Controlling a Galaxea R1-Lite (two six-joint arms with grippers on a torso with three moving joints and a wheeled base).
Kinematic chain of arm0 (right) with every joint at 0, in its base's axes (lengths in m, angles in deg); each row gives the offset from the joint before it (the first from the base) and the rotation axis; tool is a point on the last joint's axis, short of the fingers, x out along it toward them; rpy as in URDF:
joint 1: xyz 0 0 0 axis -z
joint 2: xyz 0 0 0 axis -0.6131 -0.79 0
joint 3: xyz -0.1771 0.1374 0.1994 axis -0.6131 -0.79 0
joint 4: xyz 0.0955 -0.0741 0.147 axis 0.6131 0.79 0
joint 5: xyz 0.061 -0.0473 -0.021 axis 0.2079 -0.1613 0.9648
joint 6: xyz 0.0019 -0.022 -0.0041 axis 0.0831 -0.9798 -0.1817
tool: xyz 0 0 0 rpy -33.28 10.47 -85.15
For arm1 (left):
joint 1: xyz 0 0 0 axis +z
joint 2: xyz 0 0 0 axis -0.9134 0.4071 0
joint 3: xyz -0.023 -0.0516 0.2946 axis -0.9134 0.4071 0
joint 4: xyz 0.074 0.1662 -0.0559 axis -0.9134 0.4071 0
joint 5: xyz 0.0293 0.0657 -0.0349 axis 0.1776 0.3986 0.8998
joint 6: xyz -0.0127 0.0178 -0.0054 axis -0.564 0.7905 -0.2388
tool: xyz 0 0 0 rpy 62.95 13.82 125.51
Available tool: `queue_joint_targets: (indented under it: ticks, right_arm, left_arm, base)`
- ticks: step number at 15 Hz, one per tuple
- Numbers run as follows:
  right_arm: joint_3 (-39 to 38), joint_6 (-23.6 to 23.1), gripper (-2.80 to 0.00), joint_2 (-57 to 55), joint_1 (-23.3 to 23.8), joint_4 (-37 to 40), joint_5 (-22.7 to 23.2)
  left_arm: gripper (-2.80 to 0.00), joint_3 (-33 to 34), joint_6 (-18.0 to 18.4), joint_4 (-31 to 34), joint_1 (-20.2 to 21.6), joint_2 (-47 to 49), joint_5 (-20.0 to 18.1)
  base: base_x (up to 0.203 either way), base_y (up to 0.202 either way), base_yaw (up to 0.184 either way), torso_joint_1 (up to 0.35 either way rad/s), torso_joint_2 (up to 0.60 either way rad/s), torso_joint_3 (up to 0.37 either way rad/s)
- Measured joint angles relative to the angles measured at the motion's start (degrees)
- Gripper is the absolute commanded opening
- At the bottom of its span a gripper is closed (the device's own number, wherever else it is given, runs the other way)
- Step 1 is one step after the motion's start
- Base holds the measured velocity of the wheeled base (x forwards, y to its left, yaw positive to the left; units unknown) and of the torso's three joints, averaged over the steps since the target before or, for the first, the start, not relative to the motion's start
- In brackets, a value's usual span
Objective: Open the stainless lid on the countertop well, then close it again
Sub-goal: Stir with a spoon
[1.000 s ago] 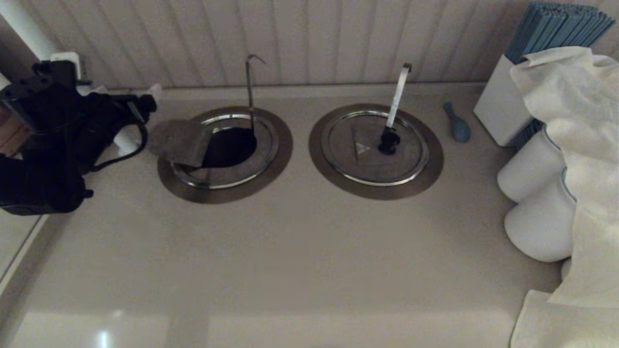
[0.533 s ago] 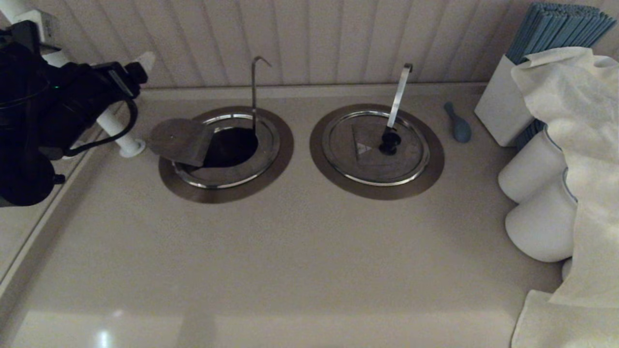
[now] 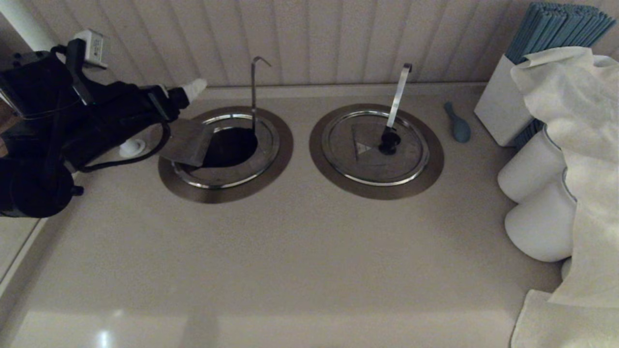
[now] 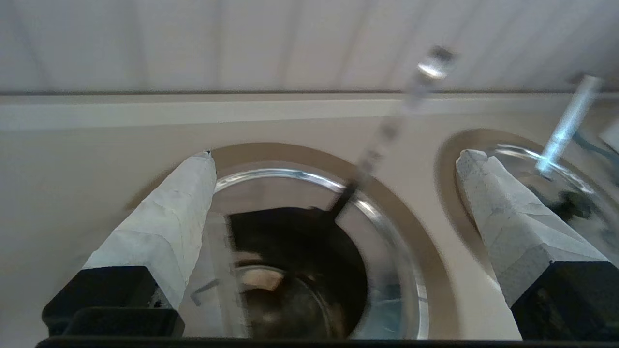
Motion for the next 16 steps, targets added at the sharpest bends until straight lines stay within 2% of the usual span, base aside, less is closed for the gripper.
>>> queue_joint_targets:
  ticks: [6,11,14,16]
  right_arm:
    - [0.02,0.02,-2.80,0.00,0.00,-0.02,0.02]
    - [0.02,0.02,-2.80,0.00,0.00,0.00,0.02]
    - [0.02,-0.02,-2.80,0.00,0.00,0.00,0.00]
    - [0.02,0.02,-2.80,0.00,0.00,-0.02,0.04]
  left_arm:
    - [0.00,-12.01,2.61,7.27,-3.28,9.15,0.63]
    - [0.00,-16.40,3.30,6.81,-5.41,15.23,0.95]
    - [0.00,-21.91,3.30,6.02,-7.16,19.83,3.55]
    - [0.00,-23.63,3.26,6.02,-7.85,21.84,3.83]
  base:
    - [0.000,0.000,0.000,0.000,0.00,0.000]
    - [0.000,0.000,0.000,0.000,0.00,0.000]
    - [0.000,0.000,0.000,0.000,0.00,0.000]
    - [0.000,0.000,0.000,0.000,0.00,0.000]
